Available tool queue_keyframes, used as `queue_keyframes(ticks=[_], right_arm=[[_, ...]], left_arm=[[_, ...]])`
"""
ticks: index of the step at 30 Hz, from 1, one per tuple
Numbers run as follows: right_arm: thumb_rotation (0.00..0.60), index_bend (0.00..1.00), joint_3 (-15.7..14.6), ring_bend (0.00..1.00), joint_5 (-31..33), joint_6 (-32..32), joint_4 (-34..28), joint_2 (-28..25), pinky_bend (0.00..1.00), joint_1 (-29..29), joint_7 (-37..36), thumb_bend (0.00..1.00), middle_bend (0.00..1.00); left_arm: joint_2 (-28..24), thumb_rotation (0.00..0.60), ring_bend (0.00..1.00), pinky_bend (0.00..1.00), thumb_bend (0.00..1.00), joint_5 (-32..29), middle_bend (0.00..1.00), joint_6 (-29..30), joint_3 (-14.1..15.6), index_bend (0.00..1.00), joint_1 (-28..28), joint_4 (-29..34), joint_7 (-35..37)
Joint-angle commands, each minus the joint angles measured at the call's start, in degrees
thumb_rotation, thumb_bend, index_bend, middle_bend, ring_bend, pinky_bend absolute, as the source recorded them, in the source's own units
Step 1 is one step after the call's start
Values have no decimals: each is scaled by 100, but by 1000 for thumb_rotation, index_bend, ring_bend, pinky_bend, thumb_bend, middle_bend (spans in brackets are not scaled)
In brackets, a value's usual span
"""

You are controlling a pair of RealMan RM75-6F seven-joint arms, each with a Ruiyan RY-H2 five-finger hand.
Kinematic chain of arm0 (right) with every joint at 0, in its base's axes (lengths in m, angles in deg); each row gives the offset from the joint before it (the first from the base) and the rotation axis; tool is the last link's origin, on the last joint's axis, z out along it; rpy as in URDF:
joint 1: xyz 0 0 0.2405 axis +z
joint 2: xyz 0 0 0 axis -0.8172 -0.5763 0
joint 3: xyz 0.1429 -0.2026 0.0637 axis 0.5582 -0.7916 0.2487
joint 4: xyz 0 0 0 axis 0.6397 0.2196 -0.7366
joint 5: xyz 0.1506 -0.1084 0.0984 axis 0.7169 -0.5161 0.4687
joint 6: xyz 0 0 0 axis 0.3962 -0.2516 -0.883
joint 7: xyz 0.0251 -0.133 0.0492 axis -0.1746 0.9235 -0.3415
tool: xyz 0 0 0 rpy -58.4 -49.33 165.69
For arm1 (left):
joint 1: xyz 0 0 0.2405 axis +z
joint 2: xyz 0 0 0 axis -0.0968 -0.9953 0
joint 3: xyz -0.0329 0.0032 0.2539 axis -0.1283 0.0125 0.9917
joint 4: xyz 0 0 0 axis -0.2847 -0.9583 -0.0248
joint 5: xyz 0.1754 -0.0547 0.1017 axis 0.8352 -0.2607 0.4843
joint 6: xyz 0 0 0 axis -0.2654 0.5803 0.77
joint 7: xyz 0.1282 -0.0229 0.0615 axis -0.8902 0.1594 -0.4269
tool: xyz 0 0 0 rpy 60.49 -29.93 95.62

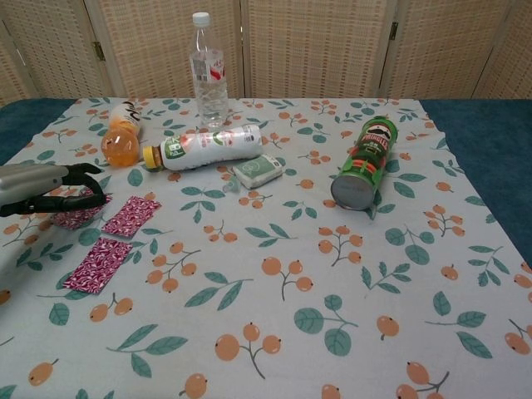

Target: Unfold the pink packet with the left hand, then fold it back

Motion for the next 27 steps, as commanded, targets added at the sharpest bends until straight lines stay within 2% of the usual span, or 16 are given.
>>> queue_keyframes(ticks=[1, 5, 9, 16, 20, 27], right_arm=[[600, 40, -3, 22, -3, -4, 9, 0, 0, 2, -8, 336, 60], [600, 39, -10, 22, 3, -5, 45, 20, 0, -5, -49, 335, 60], [600, 40, -14, 22, 11, -8, 98, 41, 0, -11, -94, 335, 60], [600, 40, -19, 22, -7, 2, 165, 60, 0, -11, -159, 335, 60], [600, 40, -30, 23, -17, 7, 197, 81, 0, -17, -185, 335, 60], [600, 39, -33, 22, -8, 37, 207, 74, 0, -43, -205, 335, 60]], left_arm=[[-178, 0, 0, 0, 89, 262, 0, 197, 89, 240, 95, 359, -1], [-405, 5, 0, 0, 91, 476, 0, 346, 231, 238, 216, 847, -26], [-464, 150, 0, 0, 91, 671, 0, 532, 430, 254, 365, 1122, -225], [-432, 291, 0, 0, 91, 841, 0, 629, 612, 229, 495, 1285, -483], [-364, 326, 0, 0, 91, 790, 0, 564, 594, 218, 492, 1228, -551], [-219, 334, 0, 0, 94, 763, 0, 548, 519, 217, 483, 1000, -636]])
